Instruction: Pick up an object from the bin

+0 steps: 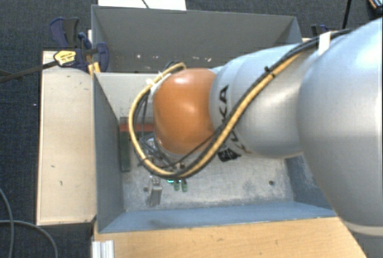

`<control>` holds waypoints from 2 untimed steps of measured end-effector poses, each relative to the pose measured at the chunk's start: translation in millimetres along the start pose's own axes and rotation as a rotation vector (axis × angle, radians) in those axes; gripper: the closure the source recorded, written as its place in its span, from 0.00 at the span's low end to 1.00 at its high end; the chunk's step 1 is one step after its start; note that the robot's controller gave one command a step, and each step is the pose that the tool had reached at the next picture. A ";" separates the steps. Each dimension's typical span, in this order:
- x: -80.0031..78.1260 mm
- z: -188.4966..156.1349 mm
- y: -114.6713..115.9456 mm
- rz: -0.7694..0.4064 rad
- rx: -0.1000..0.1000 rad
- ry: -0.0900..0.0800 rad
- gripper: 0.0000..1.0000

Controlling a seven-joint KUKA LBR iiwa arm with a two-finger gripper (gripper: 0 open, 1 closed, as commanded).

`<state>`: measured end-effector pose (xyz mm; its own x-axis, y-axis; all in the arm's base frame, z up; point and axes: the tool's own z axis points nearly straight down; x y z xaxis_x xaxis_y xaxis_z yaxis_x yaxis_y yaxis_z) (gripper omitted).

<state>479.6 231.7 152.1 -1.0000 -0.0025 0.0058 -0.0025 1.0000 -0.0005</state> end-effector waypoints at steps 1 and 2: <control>-56.5 83.4 -58.0 -0.378 0.003 -0.004 0.00; -56.4 81.4 -55.4 -0.374 0.000 -0.005 1.00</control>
Offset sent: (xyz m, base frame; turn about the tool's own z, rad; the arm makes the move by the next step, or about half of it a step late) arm 0.0557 -0.0553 -0.0821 -0.3812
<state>535.7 176.4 70.4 -0.9299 -0.3677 0.0005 -0.3677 0.9299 0.0008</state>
